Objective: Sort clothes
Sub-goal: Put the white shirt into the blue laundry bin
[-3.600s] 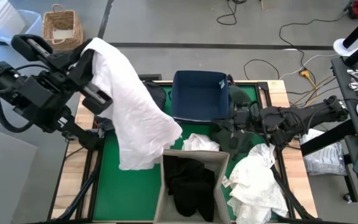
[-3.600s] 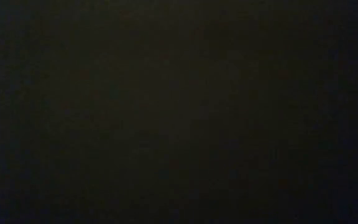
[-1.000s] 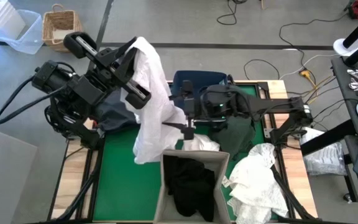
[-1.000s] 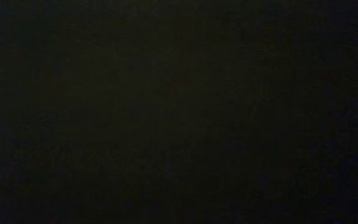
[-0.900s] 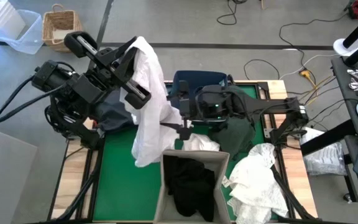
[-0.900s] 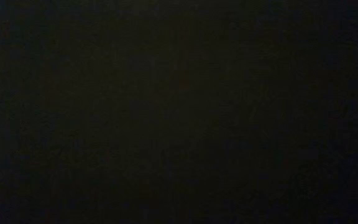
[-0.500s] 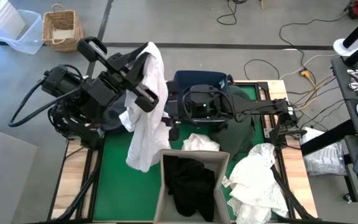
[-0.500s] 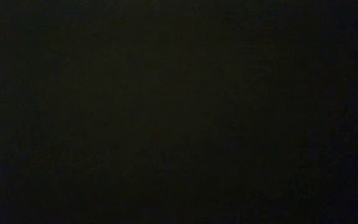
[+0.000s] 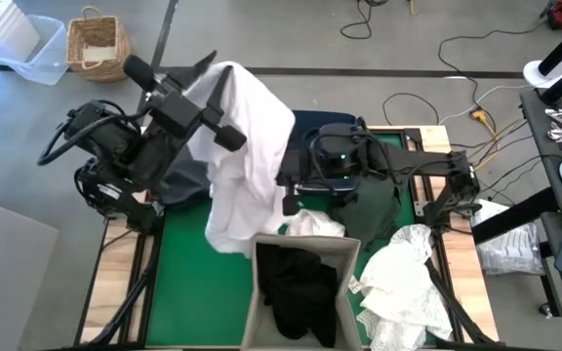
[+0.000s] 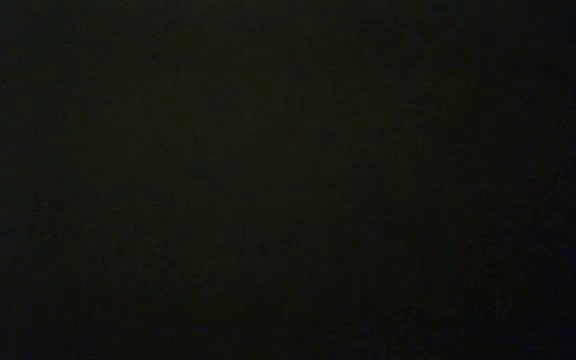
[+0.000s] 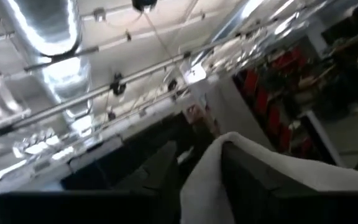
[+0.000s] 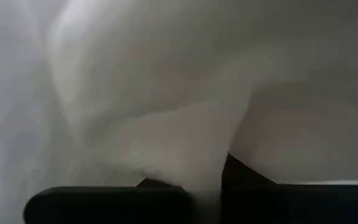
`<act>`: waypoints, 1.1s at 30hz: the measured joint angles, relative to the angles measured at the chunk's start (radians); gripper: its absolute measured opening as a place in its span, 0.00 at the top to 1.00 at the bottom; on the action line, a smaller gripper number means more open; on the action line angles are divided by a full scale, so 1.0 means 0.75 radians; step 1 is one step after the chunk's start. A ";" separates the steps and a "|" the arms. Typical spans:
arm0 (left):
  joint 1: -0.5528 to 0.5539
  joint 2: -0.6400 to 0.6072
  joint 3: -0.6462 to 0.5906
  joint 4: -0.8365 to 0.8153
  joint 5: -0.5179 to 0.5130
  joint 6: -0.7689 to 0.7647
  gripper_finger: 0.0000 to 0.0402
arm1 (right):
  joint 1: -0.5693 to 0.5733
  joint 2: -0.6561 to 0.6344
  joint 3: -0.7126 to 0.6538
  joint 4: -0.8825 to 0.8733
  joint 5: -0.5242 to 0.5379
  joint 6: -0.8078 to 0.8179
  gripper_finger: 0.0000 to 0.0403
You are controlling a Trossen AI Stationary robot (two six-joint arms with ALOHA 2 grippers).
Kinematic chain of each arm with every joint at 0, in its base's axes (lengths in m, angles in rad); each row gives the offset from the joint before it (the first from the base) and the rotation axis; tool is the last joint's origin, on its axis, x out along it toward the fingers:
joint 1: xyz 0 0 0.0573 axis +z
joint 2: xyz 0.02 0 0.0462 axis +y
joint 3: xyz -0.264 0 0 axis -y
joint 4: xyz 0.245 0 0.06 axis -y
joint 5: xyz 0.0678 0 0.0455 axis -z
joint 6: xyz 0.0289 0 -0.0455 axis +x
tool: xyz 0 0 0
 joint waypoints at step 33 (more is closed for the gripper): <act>-0.014 -0.020 -0.011 -0.229 -0.407 -0.110 0.36 | -0.268 -0.182 0.328 -0.072 0.016 -0.048 0.98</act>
